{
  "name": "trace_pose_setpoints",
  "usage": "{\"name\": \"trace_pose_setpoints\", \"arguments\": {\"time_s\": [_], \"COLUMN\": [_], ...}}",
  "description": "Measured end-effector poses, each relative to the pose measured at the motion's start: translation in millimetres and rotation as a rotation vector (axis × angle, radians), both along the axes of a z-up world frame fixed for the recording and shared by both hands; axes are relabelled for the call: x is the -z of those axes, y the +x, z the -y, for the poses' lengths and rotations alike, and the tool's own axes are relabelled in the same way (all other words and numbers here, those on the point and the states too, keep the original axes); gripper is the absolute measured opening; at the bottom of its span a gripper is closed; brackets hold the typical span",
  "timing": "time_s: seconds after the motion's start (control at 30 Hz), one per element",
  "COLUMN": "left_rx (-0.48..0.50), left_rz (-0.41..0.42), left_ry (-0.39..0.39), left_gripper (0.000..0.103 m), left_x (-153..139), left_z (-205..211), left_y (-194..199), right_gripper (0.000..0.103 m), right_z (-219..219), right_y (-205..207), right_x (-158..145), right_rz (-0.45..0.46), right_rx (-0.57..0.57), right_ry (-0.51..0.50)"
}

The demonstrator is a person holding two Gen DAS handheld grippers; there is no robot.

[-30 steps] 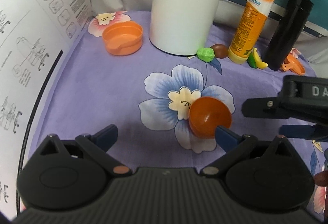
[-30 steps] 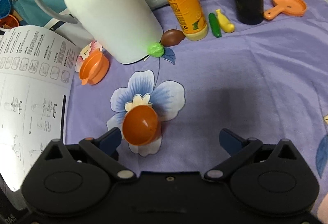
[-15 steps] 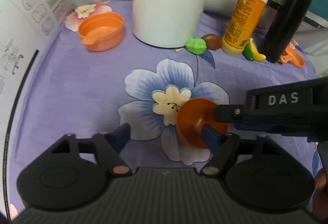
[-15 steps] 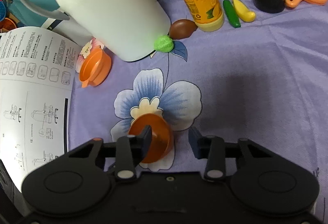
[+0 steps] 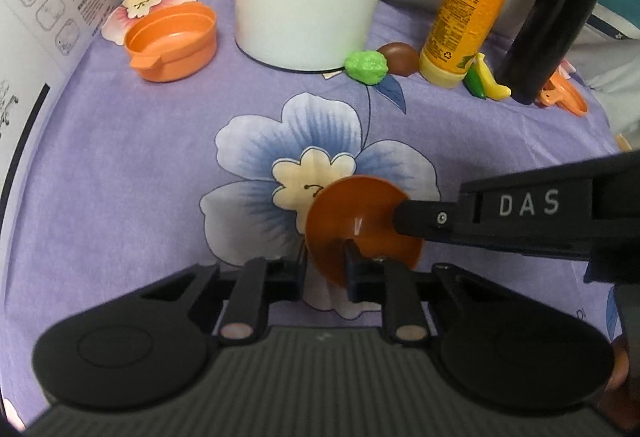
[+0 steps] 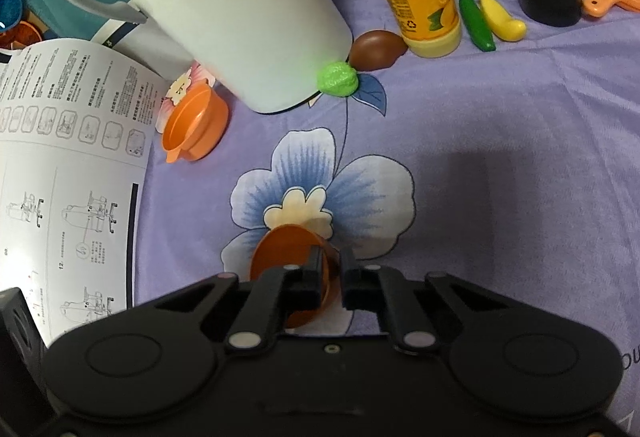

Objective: Organize plates and bowls
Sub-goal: 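Close both tools on the orange bowl rim and lift it, then carry the orange bowl with both tools over the nested clear bowl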

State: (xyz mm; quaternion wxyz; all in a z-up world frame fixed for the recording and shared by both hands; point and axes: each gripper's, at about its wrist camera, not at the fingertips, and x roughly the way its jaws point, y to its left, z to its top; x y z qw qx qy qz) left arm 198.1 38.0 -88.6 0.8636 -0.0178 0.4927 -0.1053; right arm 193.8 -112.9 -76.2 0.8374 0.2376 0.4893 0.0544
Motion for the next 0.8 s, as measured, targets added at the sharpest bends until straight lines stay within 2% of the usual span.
{"name": "trace_pose_setpoints", "arguments": {"time_s": [0.47, 0.8], "left_rx": [-0.026, -0.028], "left_rz": [0.015, 0.045], "left_ry": [-0.011, -0.028], "left_gripper": [0.017, 0.017], "left_x": [-18.6, -48.8], "left_z": [-1.0, -2.2], "left_y": [-16.8, -52.8], "right_gripper": [0.009, 0.009], "right_z": [-0.2, 2.1], "right_y": [-18.3, -57.5], "right_x": [-9.7, -37.7], "right_rz": [0.0, 0.037], "right_rx": [0.005, 0.01], "right_ry": [0.001, 0.026]}}
